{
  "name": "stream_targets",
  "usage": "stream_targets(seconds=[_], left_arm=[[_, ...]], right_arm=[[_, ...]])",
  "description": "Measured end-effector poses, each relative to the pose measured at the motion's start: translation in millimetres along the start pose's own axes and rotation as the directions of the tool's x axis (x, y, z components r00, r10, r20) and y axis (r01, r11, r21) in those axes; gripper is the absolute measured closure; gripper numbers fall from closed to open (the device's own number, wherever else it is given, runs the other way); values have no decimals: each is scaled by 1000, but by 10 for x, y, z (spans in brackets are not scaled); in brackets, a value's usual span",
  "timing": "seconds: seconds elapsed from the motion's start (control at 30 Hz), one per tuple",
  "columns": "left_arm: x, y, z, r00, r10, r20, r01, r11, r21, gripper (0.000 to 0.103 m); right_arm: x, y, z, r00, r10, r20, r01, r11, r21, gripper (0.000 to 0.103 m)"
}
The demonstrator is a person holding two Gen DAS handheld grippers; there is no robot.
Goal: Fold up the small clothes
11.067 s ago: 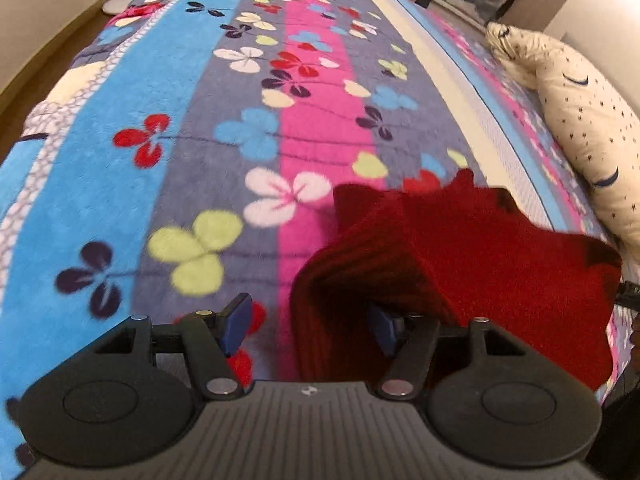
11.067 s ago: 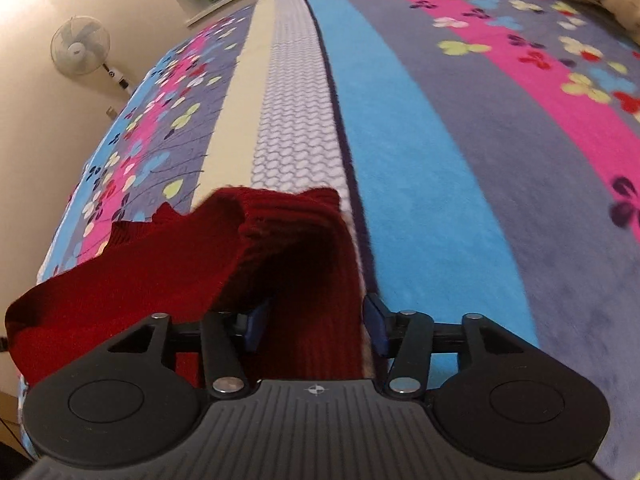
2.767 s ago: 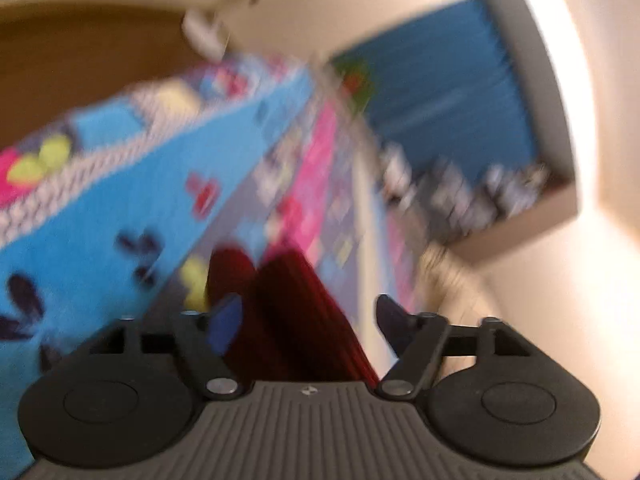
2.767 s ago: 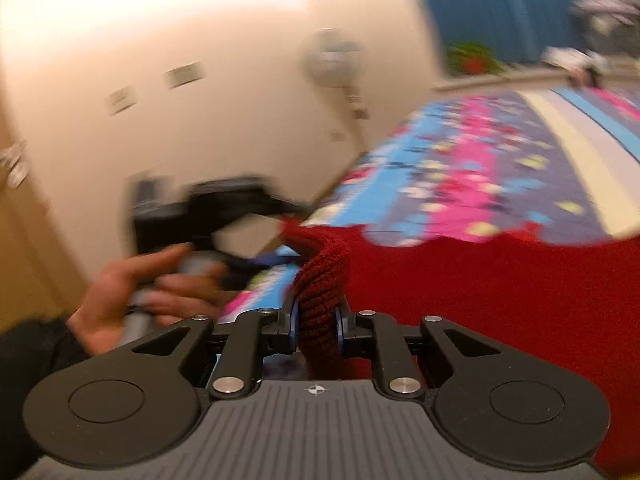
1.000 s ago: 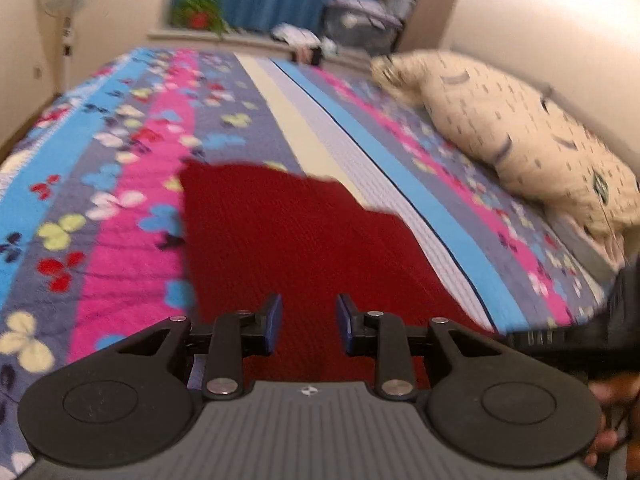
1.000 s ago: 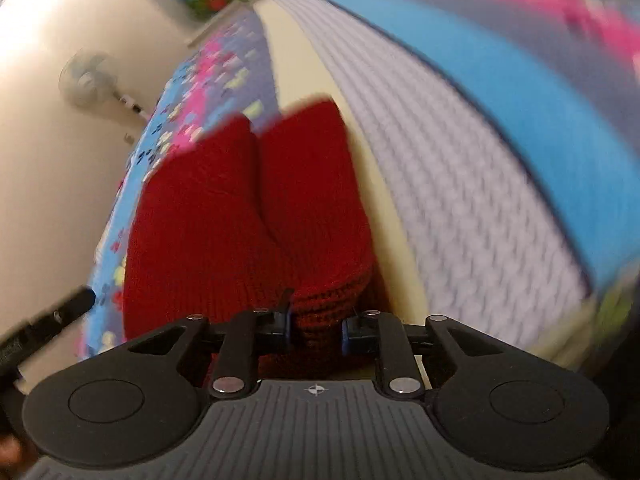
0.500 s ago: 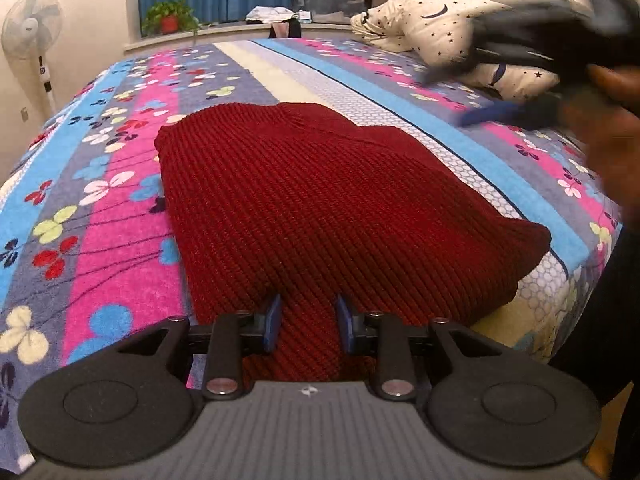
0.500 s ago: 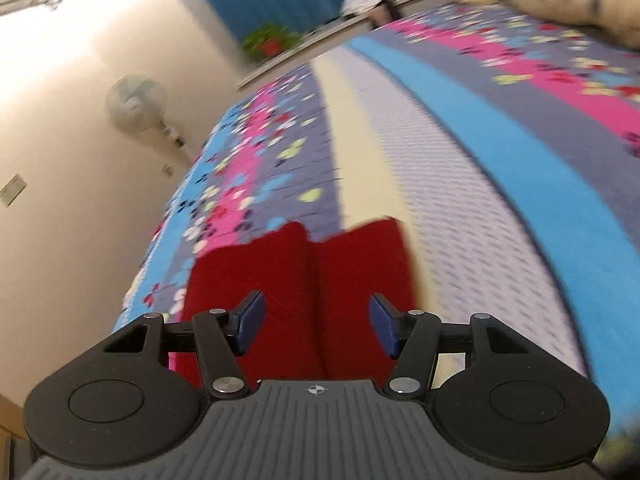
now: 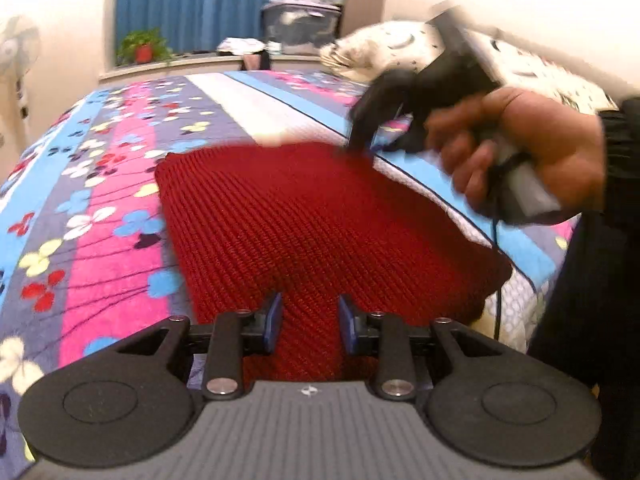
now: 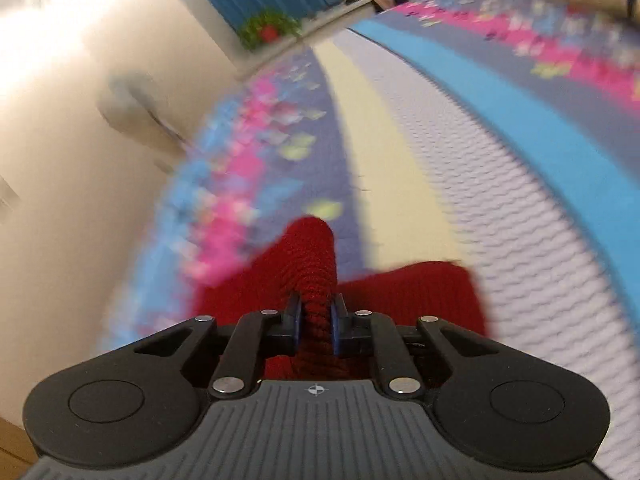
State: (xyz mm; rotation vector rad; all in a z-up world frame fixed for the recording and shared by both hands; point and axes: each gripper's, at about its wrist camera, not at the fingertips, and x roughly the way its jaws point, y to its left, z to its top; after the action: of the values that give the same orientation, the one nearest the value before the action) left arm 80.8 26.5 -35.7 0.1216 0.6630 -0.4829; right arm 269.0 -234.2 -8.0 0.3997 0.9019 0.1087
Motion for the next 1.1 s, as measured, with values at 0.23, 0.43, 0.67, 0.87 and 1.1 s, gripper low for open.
stream_targets(seconds=[0.23, 0.43, 0.67, 0.87, 1.1], left_arm=[[8, 44, -52, 999, 14, -31, -14, 1000, -5, 65], [-131, 193, 72, 995, 52, 84, -42, 992, -116, 65], [-15, 177, 39, 986, 168, -15, -169, 980, -104, 65], [75, 79, -6, 987, 146, -75, -151, 986, -72, 64], [-35, 67, 65, 978, 189, -91, -201, 969, -146, 51]], right_arm=[[-699, -127, -90, 991, 68, 117, -72, 997, 33, 64], [-864, 100, -684, 985, 136, -110, -166, 928, -333, 63], [-747, -233, -872, 976, 181, -116, -201, 962, -185, 62], [-564, -283, -869, 989, 76, -127, -110, 952, -285, 45], [-677, -435, -740, 987, 141, -79, -154, 966, -207, 45]])
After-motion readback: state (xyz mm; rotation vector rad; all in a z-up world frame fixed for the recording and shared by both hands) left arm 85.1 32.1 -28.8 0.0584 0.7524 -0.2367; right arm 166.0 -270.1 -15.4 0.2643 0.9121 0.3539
